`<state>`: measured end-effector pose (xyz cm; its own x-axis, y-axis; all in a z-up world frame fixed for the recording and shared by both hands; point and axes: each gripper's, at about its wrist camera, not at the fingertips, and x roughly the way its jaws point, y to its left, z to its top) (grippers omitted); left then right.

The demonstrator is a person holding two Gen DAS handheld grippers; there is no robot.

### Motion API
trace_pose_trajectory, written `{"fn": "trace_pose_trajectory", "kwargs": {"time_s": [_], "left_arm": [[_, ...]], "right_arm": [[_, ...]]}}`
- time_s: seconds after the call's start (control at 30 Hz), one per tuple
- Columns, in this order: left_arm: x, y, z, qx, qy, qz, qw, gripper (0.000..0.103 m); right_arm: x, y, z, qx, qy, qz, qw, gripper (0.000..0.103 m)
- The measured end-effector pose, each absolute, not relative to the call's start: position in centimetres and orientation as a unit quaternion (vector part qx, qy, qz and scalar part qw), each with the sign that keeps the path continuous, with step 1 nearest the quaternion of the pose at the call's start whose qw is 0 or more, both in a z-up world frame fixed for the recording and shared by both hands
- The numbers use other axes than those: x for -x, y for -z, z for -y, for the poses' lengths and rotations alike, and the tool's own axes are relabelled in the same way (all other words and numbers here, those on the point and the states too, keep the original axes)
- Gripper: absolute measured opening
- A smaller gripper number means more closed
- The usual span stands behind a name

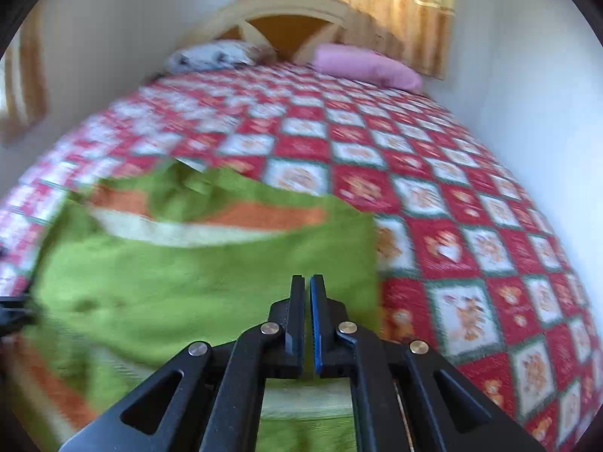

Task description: Fold small clothes

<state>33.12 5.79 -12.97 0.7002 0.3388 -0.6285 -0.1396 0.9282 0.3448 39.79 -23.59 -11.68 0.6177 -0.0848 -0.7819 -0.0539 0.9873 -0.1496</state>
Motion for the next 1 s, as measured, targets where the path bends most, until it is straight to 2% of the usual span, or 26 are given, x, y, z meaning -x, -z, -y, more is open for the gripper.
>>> {"fn": "trace_pose_trajectory", "kwargs": {"time_s": [0.03, 0.07, 0.13, 0.27, 0.4, 0.43, 0.5, 0.6, 0.83, 1.0], "left_arm": [[-33.1, 13.0, -5.6, -0.141, -0.134, -0.362, 0.912, 0.103], [-33.0, 13.0, -5.6, -0.143, -0.135, -0.361, 0.912, 0.103], [-33.0, 13.0, -5.7, -0.143, -0.135, -0.36, 0.912, 0.103], [-32.4, 12.2, -6.4, -0.117, -0.131, -0.344, 0.923, 0.103], [-31.7, 10.2, -8.0, -0.056, -0.134, -0.307, 0.941, 0.103], [-32.2, 10.1, -7.9, -0.058, -0.131, -0.311, 0.939, 0.103], [-33.2, 10.9, -7.3, -0.075, -0.132, -0.335, 0.93, 0.103], [-34.8, 13.0, -7.0, -0.09, -0.125, -0.39, 0.908, 0.103], [-34.7, 13.1, -8.4, -0.048, -0.107, -0.399, 0.91, 0.103], [-32.9, 12.0, -8.4, -0.031, -0.118, -0.377, 0.918, 0.103]], "right_arm": [[-40.0, 12.5, 23.9, 0.096, 0.03, -0.446, 0.889, 0.007], [-40.0, 13.0, 24.2, 0.101, 0.036, -0.457, 0.883, 0.024], [-38.8, 12.5, 24.7, 0.073, 0.011, -0.449, 0.89, 0.042], [-35.6, 10.2, 23.4, 0.025, -0.085, -0.408, 0.909, 0.042], [-35.6, 11.3, 21.0, 0.034, -0.139, -0.439, 0.887, 0.041], [-35.7, 12.0, 20.8, 0.042, -0.139, -0.448, 0.882, 0.036], [-35.9, 14.9, 20.4, 0.061, -0.132, -0.496, 0.856, 0.036], [-35.0, 15.2, 20.5, 0.065, -0.132, -0.474, 0.868, 0.036], [-35.4, 14.9, 20.4, 0.067, -0.115, -0.49, 0.861, 0.038], [-33.9, 13.3, 21.3, 0.038, -0.102, -0.465, 0.878, 0.039]]}}
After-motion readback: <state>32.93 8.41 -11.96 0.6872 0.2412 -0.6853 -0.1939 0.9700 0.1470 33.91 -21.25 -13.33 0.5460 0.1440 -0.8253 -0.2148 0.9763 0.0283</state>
